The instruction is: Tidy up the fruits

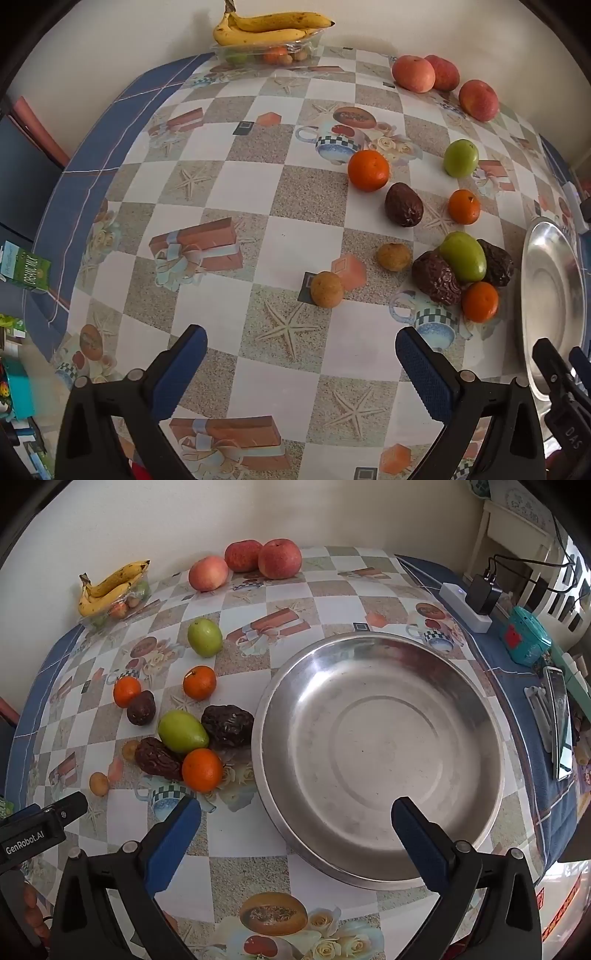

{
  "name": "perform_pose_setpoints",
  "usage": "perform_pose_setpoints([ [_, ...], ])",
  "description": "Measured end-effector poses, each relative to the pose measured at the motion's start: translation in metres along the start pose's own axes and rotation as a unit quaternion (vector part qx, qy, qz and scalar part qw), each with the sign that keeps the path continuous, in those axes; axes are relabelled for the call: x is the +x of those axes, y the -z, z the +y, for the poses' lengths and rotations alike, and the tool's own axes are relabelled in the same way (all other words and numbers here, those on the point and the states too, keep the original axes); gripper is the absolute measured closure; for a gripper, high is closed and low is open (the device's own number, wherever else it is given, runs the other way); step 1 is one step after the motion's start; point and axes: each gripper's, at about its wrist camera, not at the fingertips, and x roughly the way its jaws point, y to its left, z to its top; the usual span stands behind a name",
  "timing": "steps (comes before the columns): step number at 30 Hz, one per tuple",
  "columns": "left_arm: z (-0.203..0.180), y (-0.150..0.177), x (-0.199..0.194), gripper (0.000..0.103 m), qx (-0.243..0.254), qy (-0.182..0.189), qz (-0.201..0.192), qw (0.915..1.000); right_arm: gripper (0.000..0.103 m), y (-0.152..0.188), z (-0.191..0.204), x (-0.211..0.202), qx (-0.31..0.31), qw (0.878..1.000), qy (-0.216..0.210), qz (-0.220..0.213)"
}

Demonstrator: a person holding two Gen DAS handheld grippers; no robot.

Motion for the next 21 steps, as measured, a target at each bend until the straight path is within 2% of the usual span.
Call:
perform_pose_setpoints([
  [1, 0.003, 0.002, -0.002, 0.000, -0.002, 0.012, -0.006, 0.9999, 0.000, 0.000, 0.000, -0.001, -0.001, 1.000, 0.001, -0.001],
  [12, -0.004, 0.004, -0.012, 0.000, 0.017, 0.023, -0.042, 0.9987, 0.000, 0.002, 0.004, 0.001, -0.002, 1.000, -0.006, -0.011],
  [17, -0.008, 0.004, -0.020, 0.000, 0.028, 0.032, -0.073, 0.9964, 0.000, 0.002, 0.004, 0.000, -0.001, 1.000, -0.007, -0.012],
  [21, -0.009, 0.004, -0.022, 0.000, 0.028, 0.042, -0.077, 0.9958, 0.000, 0.002, 0.005, 0.000, -0.004, 1.000, -0.008, -0.013],
])
